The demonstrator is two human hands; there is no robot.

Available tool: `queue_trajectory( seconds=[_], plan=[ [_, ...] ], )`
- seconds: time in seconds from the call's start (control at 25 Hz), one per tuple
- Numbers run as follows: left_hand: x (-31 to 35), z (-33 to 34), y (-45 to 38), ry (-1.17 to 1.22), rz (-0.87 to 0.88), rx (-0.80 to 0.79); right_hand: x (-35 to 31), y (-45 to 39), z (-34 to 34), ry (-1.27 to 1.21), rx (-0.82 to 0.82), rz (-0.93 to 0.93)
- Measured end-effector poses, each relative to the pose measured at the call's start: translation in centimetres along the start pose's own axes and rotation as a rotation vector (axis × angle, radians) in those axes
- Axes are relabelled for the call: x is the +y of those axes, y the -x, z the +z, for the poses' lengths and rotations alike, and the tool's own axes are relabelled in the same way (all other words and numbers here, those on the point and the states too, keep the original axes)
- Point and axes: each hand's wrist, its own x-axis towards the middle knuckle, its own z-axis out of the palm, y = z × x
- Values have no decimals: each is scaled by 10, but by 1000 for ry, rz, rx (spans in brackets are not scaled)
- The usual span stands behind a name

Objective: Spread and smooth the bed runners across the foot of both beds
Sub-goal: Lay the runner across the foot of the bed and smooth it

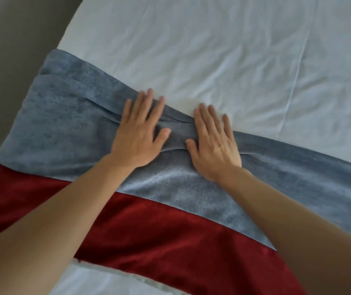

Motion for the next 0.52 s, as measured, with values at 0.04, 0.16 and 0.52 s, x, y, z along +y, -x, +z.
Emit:
queue_trajectory(
  seconds=[0.04,0.16,0.52],
  plan=[
    [14,3,1,17,76,2,-13,1,4,-16,17,-22],
    [19,10,13,-19,81,-51,-16,13,13,8,-8,-44],
    [-9,-40,-52,131,4,73,41,-14,-38,-227,115,353]
  ],
)
